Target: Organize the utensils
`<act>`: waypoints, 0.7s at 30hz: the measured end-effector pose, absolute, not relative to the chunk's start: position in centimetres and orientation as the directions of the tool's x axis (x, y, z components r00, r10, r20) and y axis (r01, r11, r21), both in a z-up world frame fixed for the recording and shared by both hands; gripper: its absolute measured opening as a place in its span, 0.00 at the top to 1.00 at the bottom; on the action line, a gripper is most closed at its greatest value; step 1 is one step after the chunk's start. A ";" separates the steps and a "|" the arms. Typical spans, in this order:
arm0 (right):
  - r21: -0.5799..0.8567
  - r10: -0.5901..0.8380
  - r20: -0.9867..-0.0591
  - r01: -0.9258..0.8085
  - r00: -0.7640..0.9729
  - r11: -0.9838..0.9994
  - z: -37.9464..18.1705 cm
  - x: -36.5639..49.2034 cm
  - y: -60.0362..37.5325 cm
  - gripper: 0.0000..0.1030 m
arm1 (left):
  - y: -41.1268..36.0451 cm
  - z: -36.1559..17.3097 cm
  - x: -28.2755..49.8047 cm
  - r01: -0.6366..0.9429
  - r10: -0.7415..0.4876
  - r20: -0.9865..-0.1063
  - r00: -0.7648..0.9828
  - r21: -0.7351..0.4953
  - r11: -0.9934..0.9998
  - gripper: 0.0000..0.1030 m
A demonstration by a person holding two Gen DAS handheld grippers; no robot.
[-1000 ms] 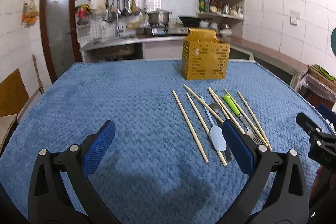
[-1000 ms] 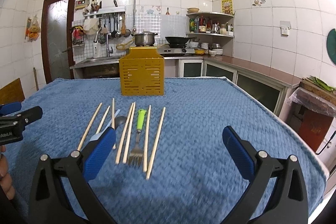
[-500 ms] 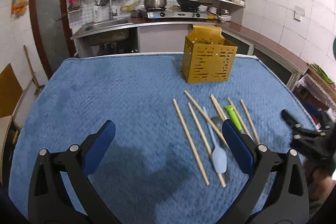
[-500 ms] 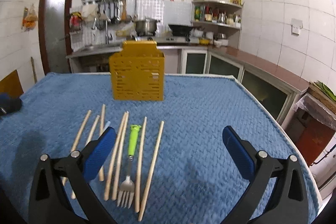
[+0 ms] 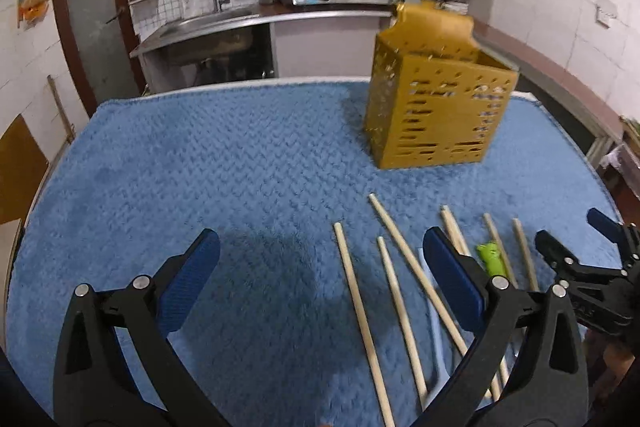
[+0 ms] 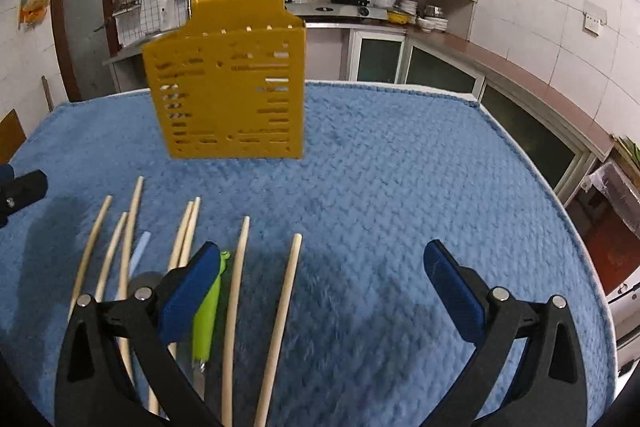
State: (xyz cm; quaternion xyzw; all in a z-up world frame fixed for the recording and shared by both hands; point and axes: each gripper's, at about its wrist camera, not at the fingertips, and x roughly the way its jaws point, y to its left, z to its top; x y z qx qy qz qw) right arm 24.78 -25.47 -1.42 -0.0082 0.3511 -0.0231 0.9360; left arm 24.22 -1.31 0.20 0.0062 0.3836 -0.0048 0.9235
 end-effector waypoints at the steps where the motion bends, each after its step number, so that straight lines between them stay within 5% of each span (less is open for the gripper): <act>1: -0.026 -0.050 -0.660 0.044 0.750 0.999 -1.7 25.0 -25.5 0.04 | -1.3 -0.2 24.5 0.009 -0.006 -0.713 0.701 0.000 1.000 0.05; 21: -0.012 -0.062 -0.699 0.075 0.712 0.997 -3.7 26.4 -26.1 0.08 | -0.2 -4.9 26.0 -0.048 0.000 -0.762 0.648 -0.041 0.998 0.06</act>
